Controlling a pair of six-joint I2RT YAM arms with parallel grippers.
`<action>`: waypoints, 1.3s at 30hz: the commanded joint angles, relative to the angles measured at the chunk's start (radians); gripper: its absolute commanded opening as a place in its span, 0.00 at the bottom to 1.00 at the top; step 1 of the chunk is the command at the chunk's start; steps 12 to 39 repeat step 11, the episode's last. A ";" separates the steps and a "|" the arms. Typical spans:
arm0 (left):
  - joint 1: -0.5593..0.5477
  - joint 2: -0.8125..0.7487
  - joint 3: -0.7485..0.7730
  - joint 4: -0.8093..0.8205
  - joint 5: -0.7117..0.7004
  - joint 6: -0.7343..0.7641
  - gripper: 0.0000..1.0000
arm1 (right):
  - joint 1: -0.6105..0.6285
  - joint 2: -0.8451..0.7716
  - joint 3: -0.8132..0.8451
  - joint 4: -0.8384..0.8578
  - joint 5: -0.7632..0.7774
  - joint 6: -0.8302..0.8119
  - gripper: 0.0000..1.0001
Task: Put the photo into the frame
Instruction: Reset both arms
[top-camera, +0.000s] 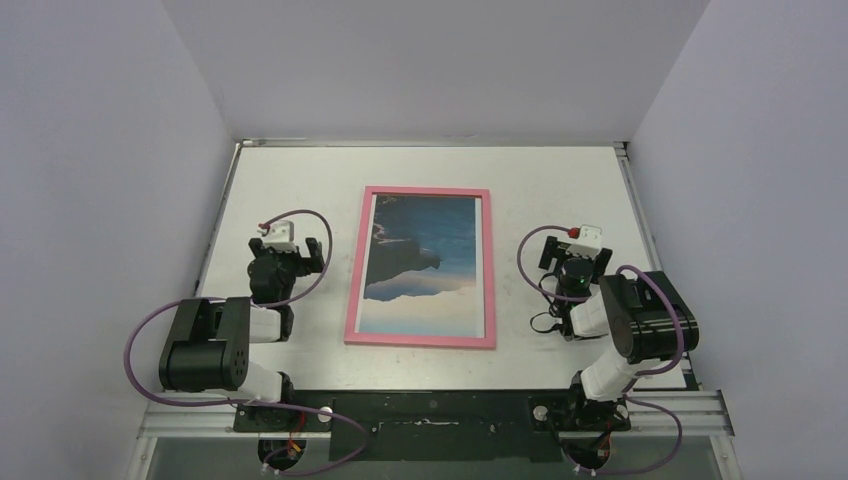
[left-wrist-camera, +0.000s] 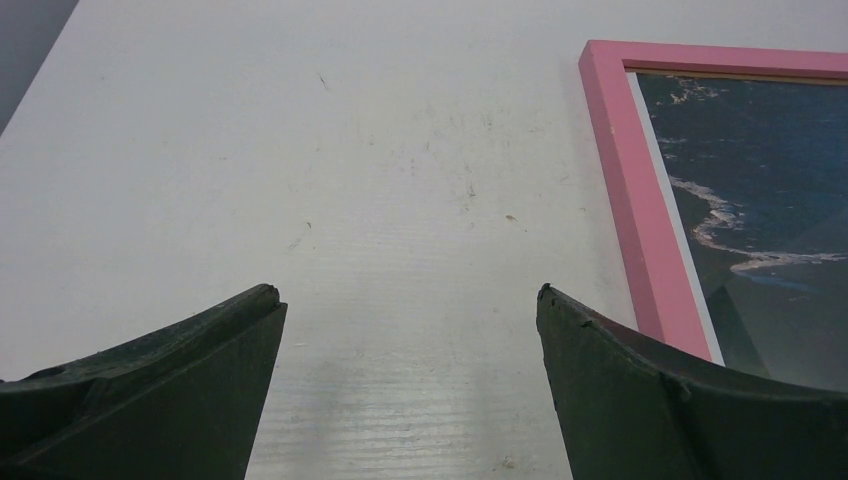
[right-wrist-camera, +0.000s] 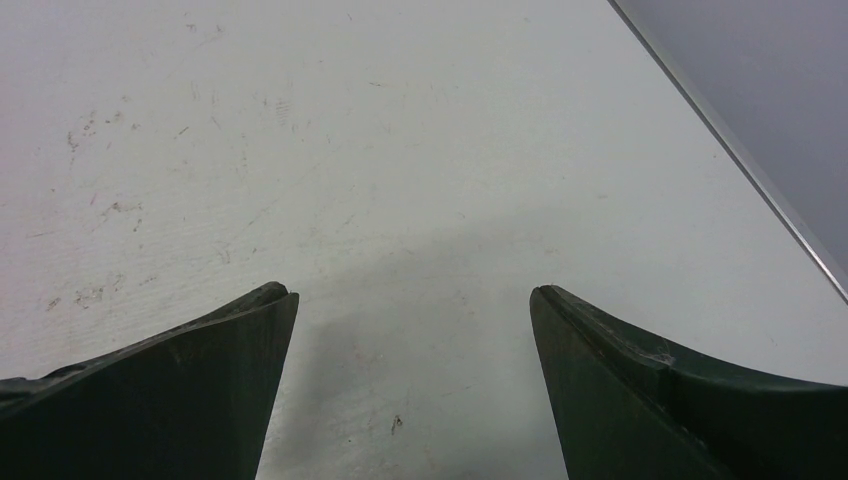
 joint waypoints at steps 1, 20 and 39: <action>-0.005 -0.006 0.016 0.040 -0.015 0.004 0.96 | -0.006 -0.016 0.011 0.070 -0.020 -0.006 0.90; -0.009 -0.006 0.018 0.035 -0.025 0.005 0.96 | -0.006 -0.015 0.011 0.070 -0.020 -0.005 0.90; -0.009 -0.006 0.018 0.035 -0.025 0.005 0.96 | -0.006 -0.015 0.011 0.070 -0.020 -0.005 0.90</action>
